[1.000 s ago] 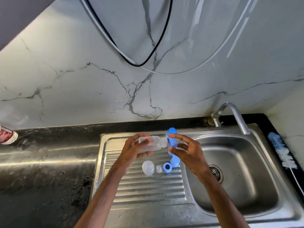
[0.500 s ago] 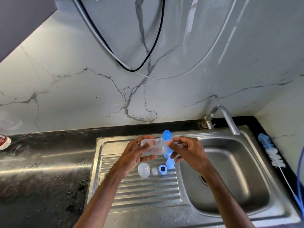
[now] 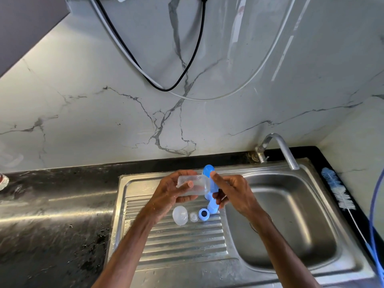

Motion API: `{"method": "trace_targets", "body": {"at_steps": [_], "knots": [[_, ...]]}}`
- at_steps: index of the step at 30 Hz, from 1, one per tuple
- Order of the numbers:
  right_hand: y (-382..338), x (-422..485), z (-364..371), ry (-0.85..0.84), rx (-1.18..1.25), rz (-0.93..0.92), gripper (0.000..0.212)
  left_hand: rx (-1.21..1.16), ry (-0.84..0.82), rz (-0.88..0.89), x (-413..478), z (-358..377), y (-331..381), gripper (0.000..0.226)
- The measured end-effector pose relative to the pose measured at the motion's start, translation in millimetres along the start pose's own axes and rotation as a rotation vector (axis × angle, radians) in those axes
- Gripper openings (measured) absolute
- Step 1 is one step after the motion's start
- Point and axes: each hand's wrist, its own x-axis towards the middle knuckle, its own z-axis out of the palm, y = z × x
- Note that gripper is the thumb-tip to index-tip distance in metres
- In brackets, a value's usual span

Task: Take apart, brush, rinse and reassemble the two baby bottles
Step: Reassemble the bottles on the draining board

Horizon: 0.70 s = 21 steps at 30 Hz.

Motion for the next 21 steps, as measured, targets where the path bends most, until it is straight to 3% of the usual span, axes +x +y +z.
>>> {"method": "trace_targets", "body": {"at_steps": [2, 6, 11, 16, 21], "knots": [[1, 1, -5, -0.076, 0.073, 0.016, 0.037, -0.010, -0.002, 0.000, 0, -2, -1, 0.041], [1, 1, -8, -0.112, 0.084, 0.004, 0.030, 0.018, -0.046, -0.011, 1, -3, 1, 0.044], [-7, 0, -7, -0.166, 0.104, 0.073, 0.033, 0.025, -0.052, -0.001, -1, -7, -3, 0.041], [1, 3, -6, -0.105, 0.194, 0.032, 0.032, 0.061, -0.041, 0.015, 1, -8, -2, 0.042], [16, 13, -2, -0.169, 0.413, 0.285, 0.042, 0.157, -0.049, 0.096, 2, -14, -8, 0.036]]}}
